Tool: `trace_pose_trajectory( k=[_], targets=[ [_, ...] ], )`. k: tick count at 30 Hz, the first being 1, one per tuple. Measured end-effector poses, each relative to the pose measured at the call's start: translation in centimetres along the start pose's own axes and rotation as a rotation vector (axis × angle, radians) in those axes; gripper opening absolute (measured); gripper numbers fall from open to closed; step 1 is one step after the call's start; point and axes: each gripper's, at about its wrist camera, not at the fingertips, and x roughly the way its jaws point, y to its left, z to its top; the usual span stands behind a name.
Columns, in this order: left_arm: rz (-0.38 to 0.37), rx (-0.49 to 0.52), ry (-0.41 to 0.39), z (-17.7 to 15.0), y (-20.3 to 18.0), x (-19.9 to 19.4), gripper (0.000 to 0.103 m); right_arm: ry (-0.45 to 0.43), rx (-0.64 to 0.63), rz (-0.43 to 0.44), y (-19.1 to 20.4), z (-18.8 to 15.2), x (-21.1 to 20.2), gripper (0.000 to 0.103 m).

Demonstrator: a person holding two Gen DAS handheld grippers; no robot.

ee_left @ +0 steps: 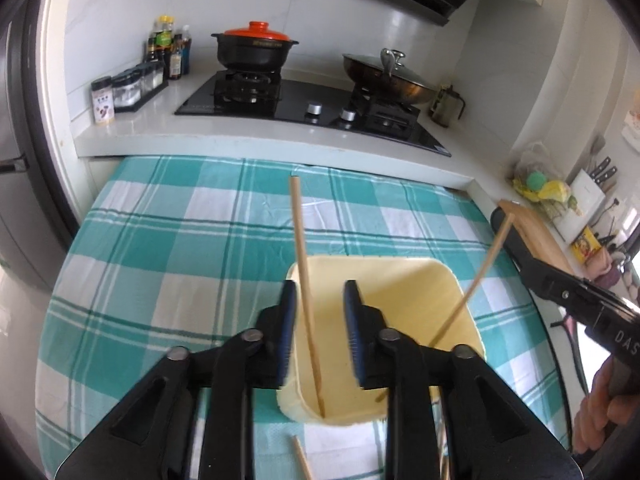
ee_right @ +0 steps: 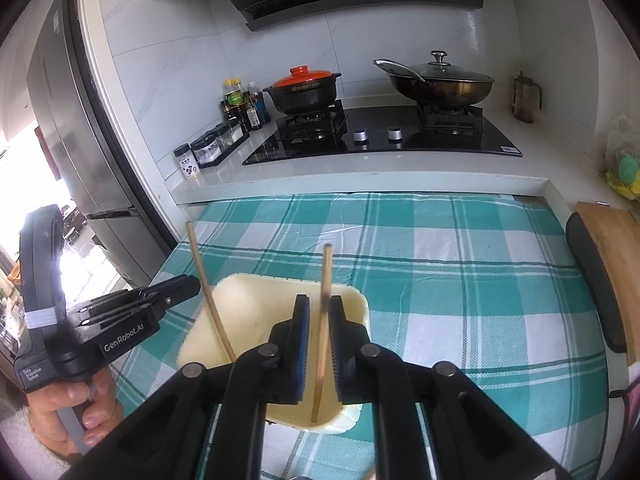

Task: Organize utensils

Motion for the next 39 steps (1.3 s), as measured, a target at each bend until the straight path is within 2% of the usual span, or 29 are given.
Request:
trace_pose_trajectory(
  k=[1, 2, 3, 4, 6, 9, 11, 14, 17, 18, 19, 22, 24, 26, 27, 29, 39],
  targets=[
    [0.001, 0.005, -0.003, -0.6, 0.3, -1.0, 0.052, -0.013, 0.007, -0.005, -0.2, -0.2, -0.9, 0.030],
    [0.000, 0.017, -0.007, -1.4, 0.7, -2.2, 0.060, -0.030, 0.005, -0.017, -0.3, -0.7, -2.0, 0.044],
    [-0.002, 0.033, -0.007, -2.3, 1.2, -3.4, 0.062, -0.045, -0.005, -0.031, -0.5, -1.4, -3.3, 0.049],
    [-0.003, 0.051, 0.002, -3.4, 1.8, -4.5, 0.064, -0.049, -0.020, -0.043, -0.7, -2.2, -4.4, 0.049],
    [0.012, 0.077, 0.023, -6.5, 3.3, -6.7, 0.074, -0.019, -0.057, -0.080, -1.2, -4.9, -6.3, 0.050],
    [0.057, 0.079, 0.051, -12.1, 5.9, -8.7, 0.084, 0.020, -0.104, -0.164, -2.9, -11.3, -8.2, 0.054],
    [0.114, 0.068, 0.077, -15.8, 8.0, -8.8, 0.084, 0.058, -0.090, -0.223, -4.9, -16.3, -8.4, 0.056],
    [0.188, -0.001, 0.132, -20.3, 11.1, -7.4, 0.084, 0.160, -0.035, -0.334, -8.3, -23.1, -6.7, 0.056],
    [0.211, -0.040, 0.130, -23.0, 12.3, -6.1, 0.083, 0.179, -0.018, -0.404, -10.3, -26.9, -5.5, 0.056],
    [0.225, -0.032, 0.116, -23.6, 12.3, -5.9, 0.084, 0.129, -0.012, -0.400, -10.4, -27.1, -5.9, 0.056],
    [0.244, -0.011, 0.100, -23.8, 11.9, -6.0, 0.085, 0.141, -0.003, -0.411, -10.6, -27.1, -5.8, 0.057],
    [0.242, -0.012, 0.101, -23.9, 11.5, -6.0, 0.087, 0.143, 0.032, -0.416, -11.4, -26.6, -5.3, 0.066],
    [0.250, 0.003, 0.118, -24.0, 11.3, -5.7, 0.094, 0.153, 0.083, -0.413, -12.5, -26.4, -5.1, 0.084],
    [0.254, 0.011, 0.130, -24.0, 11.2, -5.5, 0.098, 0.152, 0.102, -0.378, -12.8, -26.6, -5.2, 0.091],
    [0.260, 0.015, 0.134, -24.2, 11.2, -5.5, 0.100, 0.165, 0.087, -0.370, -12.5, -26.6, -4.8, 0.102],
    [0.280, 0.020, 0.144, -24.2, 11.2, -5.3, 0.102, 0.179, 0.050, -0.398, -11.8, -26.6, -4.3, 0.103],
    [0.287, 0.016, 0.144, -24.2, 11.2, -5.3, 0.103, 0.179, 0.064, -0.385, -11.9, -26.8, -4.5, 0.103]
  ],
)
